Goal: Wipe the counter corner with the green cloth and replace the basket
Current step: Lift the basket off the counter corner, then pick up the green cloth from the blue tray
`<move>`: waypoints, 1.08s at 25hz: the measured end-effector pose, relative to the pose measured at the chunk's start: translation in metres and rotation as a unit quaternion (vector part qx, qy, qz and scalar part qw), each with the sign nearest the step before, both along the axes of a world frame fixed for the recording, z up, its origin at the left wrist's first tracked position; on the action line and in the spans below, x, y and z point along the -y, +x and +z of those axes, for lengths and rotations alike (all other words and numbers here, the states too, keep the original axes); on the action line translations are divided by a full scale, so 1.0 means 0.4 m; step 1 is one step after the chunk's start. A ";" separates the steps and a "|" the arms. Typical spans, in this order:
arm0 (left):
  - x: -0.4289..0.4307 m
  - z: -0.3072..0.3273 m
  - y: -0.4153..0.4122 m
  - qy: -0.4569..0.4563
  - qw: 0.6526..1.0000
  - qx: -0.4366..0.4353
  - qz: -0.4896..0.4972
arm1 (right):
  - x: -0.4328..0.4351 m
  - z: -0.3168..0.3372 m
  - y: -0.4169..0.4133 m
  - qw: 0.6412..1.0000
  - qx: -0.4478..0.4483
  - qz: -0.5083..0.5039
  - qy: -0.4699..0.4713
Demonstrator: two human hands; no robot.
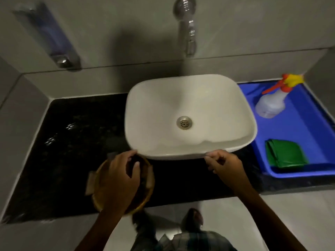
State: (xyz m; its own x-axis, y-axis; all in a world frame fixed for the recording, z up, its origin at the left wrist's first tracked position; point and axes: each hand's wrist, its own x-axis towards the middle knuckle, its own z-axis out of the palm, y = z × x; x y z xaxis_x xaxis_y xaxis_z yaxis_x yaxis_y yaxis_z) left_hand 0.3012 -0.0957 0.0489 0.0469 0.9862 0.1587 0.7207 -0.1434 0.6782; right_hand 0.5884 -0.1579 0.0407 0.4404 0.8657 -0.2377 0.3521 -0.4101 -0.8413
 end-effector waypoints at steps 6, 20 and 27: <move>0.005 0.046 0.509 0.098 0.957 0.057 -0.266 | 0.077 0.026 0.454 0.977 0.145 -0.142 -0.062; 0.086 -0.139 1.054 -0.029 0.722 -0.322 -0.611 | 0.078 -0.133 0.755 0.941 0.006 -0.219 -0.257; 0.052 -0.070 0.930 -0.066 0.833 -0.140 -0.531 | 0.051 0.004 0.610 0.944 -0.137 -0.293 -0.066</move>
